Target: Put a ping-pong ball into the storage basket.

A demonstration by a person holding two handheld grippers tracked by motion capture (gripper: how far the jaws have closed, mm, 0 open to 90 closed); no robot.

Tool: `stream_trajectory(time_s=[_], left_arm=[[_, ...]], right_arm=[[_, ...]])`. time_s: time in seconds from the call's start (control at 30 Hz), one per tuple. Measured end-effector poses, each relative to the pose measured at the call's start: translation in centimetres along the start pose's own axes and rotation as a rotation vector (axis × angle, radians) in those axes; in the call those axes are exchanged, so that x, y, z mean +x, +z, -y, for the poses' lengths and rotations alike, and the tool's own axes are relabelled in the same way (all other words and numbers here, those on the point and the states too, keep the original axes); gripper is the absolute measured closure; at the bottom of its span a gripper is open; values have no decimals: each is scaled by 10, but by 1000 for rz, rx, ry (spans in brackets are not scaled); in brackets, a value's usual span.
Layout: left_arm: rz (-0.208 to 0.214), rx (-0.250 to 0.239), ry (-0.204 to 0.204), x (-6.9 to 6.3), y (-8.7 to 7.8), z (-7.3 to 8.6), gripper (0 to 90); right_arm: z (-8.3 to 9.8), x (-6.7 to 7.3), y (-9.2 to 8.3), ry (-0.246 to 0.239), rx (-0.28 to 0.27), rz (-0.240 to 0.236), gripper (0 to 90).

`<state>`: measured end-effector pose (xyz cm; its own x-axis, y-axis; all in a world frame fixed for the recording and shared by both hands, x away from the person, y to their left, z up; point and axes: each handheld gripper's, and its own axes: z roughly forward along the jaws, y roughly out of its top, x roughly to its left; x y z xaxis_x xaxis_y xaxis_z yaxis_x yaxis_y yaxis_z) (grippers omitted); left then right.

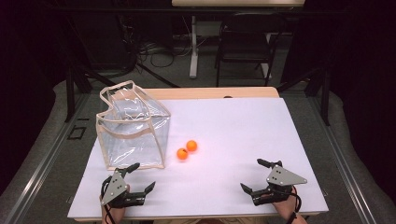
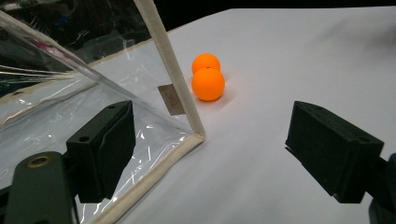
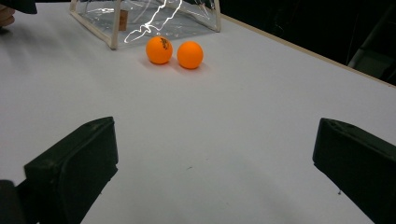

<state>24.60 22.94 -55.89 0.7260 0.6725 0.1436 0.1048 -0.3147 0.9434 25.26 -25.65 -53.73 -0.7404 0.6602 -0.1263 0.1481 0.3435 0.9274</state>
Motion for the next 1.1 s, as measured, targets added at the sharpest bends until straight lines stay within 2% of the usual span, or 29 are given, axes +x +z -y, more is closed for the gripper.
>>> stream_trajectory(time_s=[0.47,0.73,1.1], left_arm=[[-4,1,4,-1,2,-1,157],[-14,-3,3,-1,2,-2,157],[-5,0,11,-2,6,-3,157]], right_arm=[[0,-1,0,17,11,-14,0],[-5,1,6,23,33,-42,0],[-9,2,19,33,72,-70,0]])
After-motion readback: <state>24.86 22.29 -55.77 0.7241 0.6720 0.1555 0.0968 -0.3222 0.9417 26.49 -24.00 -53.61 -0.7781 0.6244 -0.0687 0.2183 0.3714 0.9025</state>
